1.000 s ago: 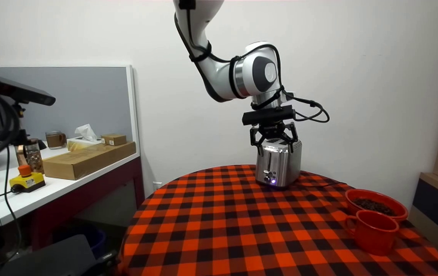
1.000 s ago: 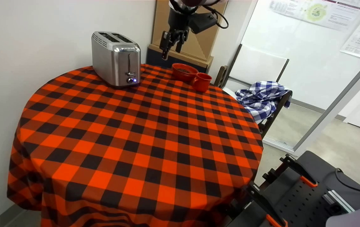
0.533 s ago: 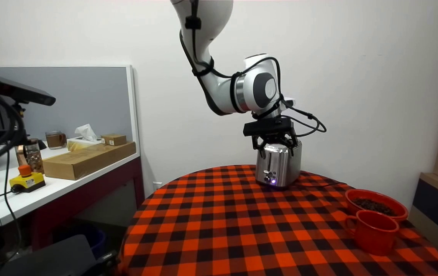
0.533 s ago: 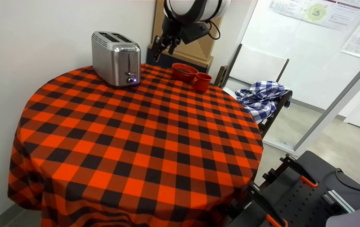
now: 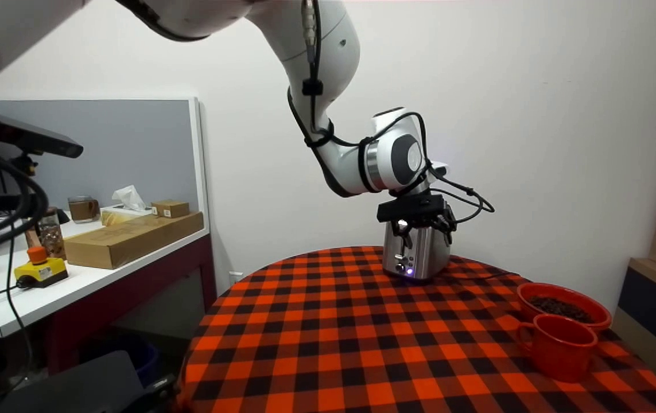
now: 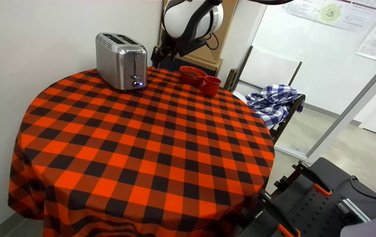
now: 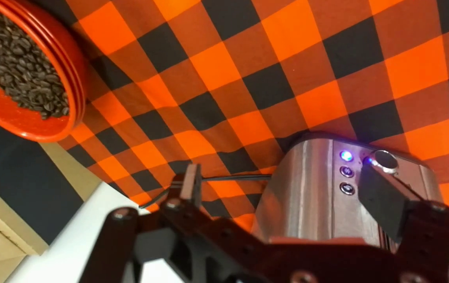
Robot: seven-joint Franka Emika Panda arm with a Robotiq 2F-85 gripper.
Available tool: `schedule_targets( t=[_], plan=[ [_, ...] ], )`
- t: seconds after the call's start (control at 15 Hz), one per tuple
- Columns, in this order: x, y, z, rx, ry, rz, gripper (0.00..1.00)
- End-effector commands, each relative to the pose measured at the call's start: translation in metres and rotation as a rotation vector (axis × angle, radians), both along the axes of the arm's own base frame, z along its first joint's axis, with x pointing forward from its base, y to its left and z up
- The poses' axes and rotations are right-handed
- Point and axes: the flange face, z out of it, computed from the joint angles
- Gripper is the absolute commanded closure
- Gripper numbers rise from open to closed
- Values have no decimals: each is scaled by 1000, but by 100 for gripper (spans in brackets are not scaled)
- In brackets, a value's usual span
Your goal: Press the button on the toaster
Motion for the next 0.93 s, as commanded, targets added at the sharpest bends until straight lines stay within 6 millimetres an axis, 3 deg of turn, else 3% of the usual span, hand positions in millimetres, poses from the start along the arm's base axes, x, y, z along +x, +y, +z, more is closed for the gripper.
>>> schedule_targets(
  t=[0.0, 0.27, 0.87],
  plan=[
    [31, 17, -16, -48, -12, 28, 0],
    [49, 29, -33, -61, 1, 88, 0],
    [63, 19, -52, -93, 137, 187, 0]
  ],
)
